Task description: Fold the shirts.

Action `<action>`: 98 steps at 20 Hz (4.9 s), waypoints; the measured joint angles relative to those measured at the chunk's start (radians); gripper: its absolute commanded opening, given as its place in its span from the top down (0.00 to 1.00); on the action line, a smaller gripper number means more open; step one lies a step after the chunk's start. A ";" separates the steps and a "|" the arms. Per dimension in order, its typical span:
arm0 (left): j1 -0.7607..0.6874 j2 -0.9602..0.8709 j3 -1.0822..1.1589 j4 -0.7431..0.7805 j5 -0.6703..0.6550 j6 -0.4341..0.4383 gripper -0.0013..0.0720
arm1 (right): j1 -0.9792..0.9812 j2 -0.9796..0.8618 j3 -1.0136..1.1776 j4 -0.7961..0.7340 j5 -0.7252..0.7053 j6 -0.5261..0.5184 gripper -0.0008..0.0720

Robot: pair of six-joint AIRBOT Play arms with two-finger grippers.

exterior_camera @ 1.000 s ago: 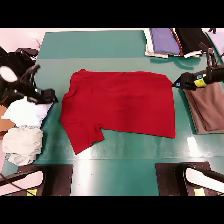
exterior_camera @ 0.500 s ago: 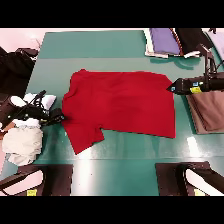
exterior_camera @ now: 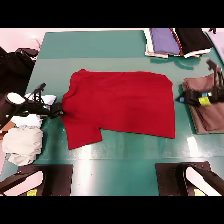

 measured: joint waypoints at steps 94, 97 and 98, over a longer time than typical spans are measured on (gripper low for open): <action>-0.100 0.220 -0.284 0.125 -0.222 -0.175 0.31 | 0.149 -0.058 0.152 -0.192 -0.081 0.020 0.43; -0.130 0.230 -0.339 0.059 -0.173 -0.168 0.32 | 0.149 -0.046 0.142 -0.192 -0.086 0.020 0.43; -0.149 0.232 -0.350 0.038 -0.159 -0.167 0.33 | 0.149 -0.043 0.140 -0.192 -0.086 0.020 0.43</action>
